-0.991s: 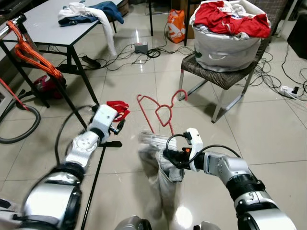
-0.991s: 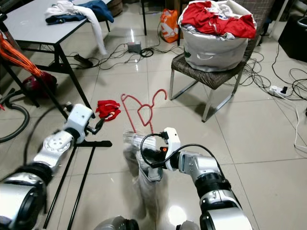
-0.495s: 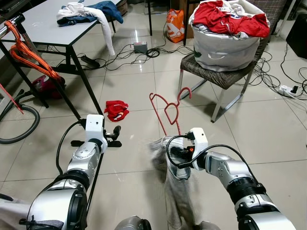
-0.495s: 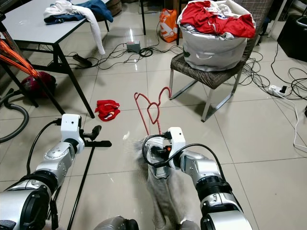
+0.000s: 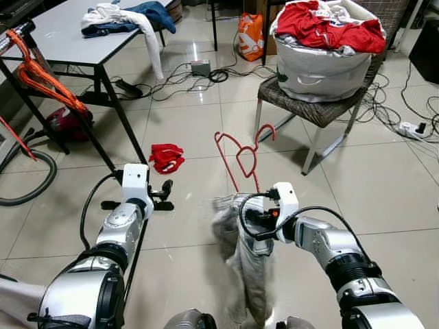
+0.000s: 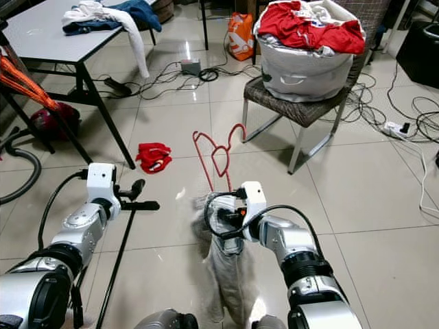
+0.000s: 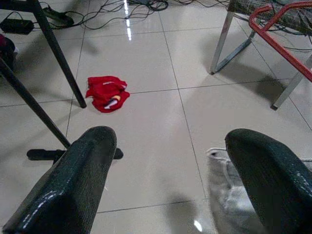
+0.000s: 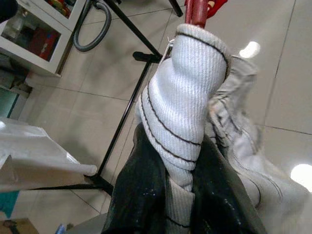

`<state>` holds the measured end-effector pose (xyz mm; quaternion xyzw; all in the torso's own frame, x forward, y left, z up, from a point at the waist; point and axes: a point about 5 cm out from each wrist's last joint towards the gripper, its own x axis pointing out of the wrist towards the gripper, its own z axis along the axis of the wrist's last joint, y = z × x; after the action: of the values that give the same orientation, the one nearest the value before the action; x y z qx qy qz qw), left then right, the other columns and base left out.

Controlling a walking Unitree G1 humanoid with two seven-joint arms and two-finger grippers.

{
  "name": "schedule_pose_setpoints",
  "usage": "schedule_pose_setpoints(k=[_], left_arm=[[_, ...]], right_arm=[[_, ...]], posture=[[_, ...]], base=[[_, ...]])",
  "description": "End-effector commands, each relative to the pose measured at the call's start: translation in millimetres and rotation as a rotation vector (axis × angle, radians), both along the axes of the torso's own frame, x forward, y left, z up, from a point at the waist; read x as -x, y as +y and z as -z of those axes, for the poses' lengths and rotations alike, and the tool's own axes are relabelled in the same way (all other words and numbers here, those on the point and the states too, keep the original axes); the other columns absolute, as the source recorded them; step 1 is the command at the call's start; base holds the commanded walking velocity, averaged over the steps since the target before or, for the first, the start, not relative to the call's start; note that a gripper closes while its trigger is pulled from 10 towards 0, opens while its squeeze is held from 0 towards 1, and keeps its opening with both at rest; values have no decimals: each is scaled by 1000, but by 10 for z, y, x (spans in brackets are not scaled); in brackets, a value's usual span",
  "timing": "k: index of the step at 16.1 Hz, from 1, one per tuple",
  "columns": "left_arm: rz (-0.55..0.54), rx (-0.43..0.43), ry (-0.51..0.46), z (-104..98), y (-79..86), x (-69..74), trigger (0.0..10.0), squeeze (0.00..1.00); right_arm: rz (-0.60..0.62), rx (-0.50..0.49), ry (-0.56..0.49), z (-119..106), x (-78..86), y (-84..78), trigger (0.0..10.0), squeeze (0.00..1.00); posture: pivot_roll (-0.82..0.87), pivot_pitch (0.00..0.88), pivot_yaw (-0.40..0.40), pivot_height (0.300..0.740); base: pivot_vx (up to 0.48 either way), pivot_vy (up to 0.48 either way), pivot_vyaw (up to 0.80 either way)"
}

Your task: Hang hanger

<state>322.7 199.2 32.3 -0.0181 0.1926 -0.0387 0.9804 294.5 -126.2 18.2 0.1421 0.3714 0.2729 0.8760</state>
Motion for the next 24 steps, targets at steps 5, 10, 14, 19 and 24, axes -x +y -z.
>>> schedule_pose_setpoints(k=[5, 10, 14, 19, 24], left_arm=[[-125, -68, 611, 1078, -240, 1163, 10000, 0], [-79, -93, 687, 1161, -396, 1294, 10000, 0], [-87, -99, 689, 1157, -322, 1295, 10000, 0], [-96, -89, 686, 1167, -307, 1320, 10000, 0], [-108, -100, 695, 1183, -263, 1359, 10000, 0]], right_arm=[[302, 373, 160, 742, 627, -578, 10000, 0], [289, 437, 218, 865, 790, -540, 10000, 0], [259, 440, 194, 844, 735, -455, 10000, 0], [241, 455, 183, 836, 720, -457, 10000, 0], [241, 461, 188, 839, 725, -464, 10000, 0]], posture=[[-147, 0, 109, 740], [-129, 0, 101, 740], [-119, 0, 94, 740], [-100, 0, 81, 740], [-98, 0, 82, 740]], base=[[0, 0, 0], [0, 0, 0], [0, 0, 0], [0, 0, 405], [0, -157, 630]])
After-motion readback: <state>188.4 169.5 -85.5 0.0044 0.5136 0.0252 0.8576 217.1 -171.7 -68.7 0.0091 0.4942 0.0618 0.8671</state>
